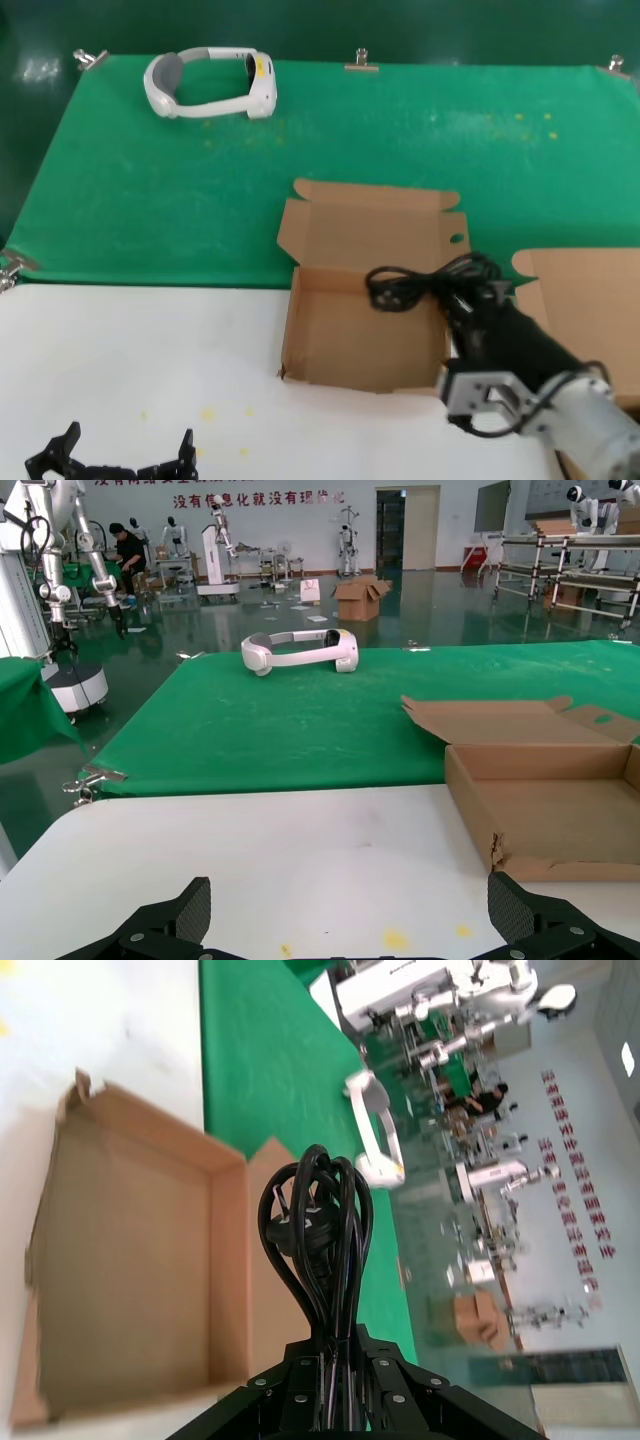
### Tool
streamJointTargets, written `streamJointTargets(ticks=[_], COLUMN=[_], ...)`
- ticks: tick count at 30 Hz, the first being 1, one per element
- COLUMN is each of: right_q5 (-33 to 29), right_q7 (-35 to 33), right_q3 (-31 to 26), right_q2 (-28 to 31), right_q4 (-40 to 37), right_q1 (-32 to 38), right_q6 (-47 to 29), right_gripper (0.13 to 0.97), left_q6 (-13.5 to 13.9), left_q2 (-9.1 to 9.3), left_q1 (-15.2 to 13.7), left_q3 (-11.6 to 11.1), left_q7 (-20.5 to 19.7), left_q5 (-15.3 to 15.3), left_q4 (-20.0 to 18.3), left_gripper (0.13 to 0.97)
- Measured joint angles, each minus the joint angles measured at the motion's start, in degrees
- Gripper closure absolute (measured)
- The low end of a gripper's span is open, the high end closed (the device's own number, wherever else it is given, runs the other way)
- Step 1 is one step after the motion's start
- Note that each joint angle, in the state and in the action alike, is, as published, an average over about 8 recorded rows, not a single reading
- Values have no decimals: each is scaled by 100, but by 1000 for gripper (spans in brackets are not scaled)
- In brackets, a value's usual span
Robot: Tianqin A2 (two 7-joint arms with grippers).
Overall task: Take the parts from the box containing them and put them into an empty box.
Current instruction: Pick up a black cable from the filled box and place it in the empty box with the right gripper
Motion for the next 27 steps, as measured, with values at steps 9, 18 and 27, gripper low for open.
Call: streamJointTargets(ticks=[9,18,27], right_q5=[-689,-2175,-3627], right_q7=[400,1219,2035], right_q3=[-131,394,1136], right_q2=[-1040,-2201,-2770], right_q4=[-1294,-3073,-4034], right_q1=[282,399,345], right_q6=[-695,-1605,-2085], right_gripper=[894,894,882], left_q6=[0,0,0], left_q2=[0,0,0], left_q1=[0,0,0], left_q3=[0,0,0], left_q7=[0,0,0], left_q5=[0,0,0], left_q4=[0,0,0], left_gripper=[132,132,132])
